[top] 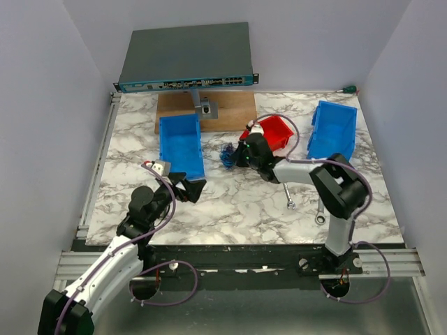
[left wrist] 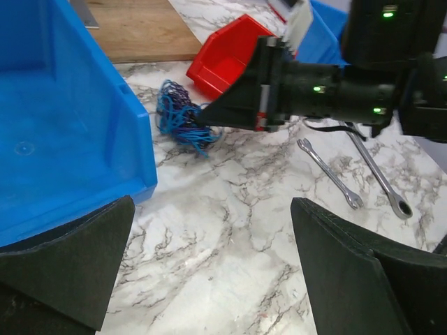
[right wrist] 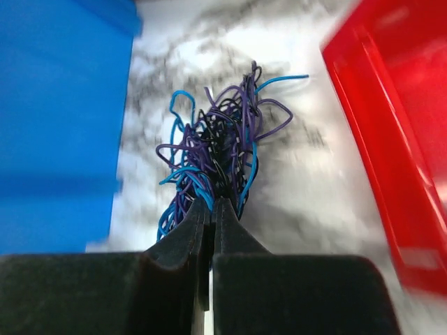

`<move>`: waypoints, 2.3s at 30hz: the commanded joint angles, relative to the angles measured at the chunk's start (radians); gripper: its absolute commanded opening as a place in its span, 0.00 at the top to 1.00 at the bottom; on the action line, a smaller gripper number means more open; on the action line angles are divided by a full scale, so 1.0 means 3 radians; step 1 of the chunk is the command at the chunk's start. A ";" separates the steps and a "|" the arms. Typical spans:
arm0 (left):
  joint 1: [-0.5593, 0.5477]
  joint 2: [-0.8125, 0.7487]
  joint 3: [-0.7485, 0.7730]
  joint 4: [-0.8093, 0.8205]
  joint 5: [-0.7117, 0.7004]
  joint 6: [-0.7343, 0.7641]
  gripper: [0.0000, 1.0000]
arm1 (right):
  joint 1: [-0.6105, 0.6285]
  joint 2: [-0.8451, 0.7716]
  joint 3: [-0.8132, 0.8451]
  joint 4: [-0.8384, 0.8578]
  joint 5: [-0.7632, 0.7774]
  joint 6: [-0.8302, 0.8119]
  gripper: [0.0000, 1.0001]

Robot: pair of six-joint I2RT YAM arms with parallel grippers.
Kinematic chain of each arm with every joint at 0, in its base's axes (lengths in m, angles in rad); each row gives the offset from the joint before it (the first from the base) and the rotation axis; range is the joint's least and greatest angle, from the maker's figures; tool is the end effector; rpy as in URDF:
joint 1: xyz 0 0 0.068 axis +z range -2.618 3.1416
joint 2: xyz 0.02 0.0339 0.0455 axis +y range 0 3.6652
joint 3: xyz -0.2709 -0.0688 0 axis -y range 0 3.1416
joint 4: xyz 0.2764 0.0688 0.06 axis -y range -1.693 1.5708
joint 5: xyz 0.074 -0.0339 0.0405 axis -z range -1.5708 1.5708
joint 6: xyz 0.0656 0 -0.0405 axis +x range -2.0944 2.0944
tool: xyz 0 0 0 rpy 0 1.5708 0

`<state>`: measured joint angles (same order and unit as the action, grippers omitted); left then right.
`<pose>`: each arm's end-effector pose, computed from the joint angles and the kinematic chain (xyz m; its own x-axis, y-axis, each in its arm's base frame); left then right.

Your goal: Untangle the cables

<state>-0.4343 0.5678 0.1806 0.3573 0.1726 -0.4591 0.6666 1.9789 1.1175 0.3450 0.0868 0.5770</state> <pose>0.1846 -0.0981 0.2062 -0.2770 -0.3527 -0.8938 0.4992 0.7420 -0.4475 0.3763 0.2888 0.1227 -0.6289 0.1967 -0.7522 -0.2549 0.8618 0.4385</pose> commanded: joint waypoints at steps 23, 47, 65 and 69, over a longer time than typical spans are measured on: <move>-0.0682 0.1980 0.1249 -0.0311 0.0394 0.0021 0.06 | 0.0018 -0.2370 -0.2547 0.0623 -0.0789 -0.0438 0.99; -0.1020 0.3881 0.2628 -0.0999 0.0408 0.0196 0.22 | 0.0017 -0.2184 -0.2484 0.0408 -0.0489 -0.0408 0.99; -0.1013 0.3782 0.2673 -0.1269 0.0206 0.0276 1.00 | 0.0017 -0.2277 -0.2467 0.0130 0.0161 -0.0221 0.52; -0.0999 0.3704 0.2608 -0.1236 0.0168 0.0303 1.00 | 0.0015 -0.2332 -0.2513 0.0200 0.0076 -0.0231 0.70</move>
<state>-0.7406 1.7290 0.9833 -0.0261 0.2687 -0.3878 0.6685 1.3041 0.3843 0.4053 0.0765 0.4980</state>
